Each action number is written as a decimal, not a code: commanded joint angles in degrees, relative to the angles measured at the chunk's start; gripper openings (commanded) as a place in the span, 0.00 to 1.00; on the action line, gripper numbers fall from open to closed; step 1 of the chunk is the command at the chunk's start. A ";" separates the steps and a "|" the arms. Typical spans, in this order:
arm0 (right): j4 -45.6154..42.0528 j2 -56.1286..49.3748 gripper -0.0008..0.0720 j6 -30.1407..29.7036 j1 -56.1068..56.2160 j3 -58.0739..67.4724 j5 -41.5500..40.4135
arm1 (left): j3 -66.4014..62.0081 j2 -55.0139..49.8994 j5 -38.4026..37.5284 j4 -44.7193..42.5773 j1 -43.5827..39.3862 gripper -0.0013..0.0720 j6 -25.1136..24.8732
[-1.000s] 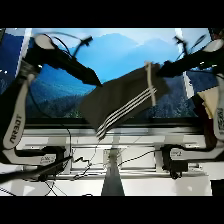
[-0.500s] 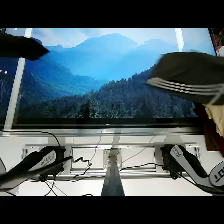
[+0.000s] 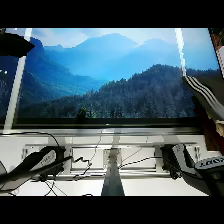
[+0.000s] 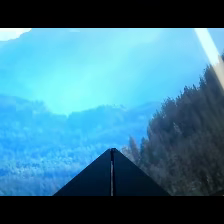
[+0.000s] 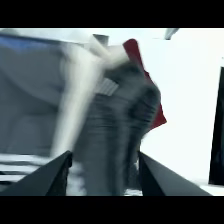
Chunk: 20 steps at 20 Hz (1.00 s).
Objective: Fold the clothes and pants, and hang the long-sleeved shirts on hangers.
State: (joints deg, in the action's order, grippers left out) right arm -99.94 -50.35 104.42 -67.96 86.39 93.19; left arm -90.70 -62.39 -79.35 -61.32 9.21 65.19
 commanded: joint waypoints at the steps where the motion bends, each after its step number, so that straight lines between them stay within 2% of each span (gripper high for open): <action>1: 3.48 0.11 0.67 1.60 -2.69 -0.04 -1.31 | -0.04 -0.22 0.13 -0.17 0.13 0.03 0.00; 2: 5.05 -0.02 0.64 1.57 -2.69 -0.15 -1.31 | -0.04 -0.22 0.13 -0.17 0.13 0.03 0.00; 3: 7.43 -0.17 0.46 1.57 -2.58 -0.48 -1.27 | -0.04 -0.22 0.15 -0.17 0.13 0.03 0.00; 4: 10.40 -0.20 0.19 1.38 -1.75 -1.31 -1.66 | -0.04 -0.22 0.13 -0.15 0.13 0.03 0.00; 5: 13.40 -0.17 0.04 0.13 0.22 -2.36 -2.60 | -0.04 -0.22 0.13 -0.15 0.13 0.03 0.00; 8: 17.29 -0.20 0.04 -8.87 14.67 -6.62 -5.81 | -0.04 -0.22 0.13 -0.17 0.13 0.03 0.00; 11: 10.14 -0.20 0.04 -12.85 34.27 -9.75 -8.07 | -0.04 -0.22 0.13 -0.15 0.13 0.03 0.00; 15: 0.33 -1.25 0.04 -13.05 53.83 -10.45 -10.08 | -0.04 -0.22 0.15 -0.15 0.13 0.03 0.00; 20: 7.13 -1.46 0.04 -13.05 60.83 -10.45 -10.54 | -0.04 -0.22 0.13 -0.15 0.13 0.03 0.00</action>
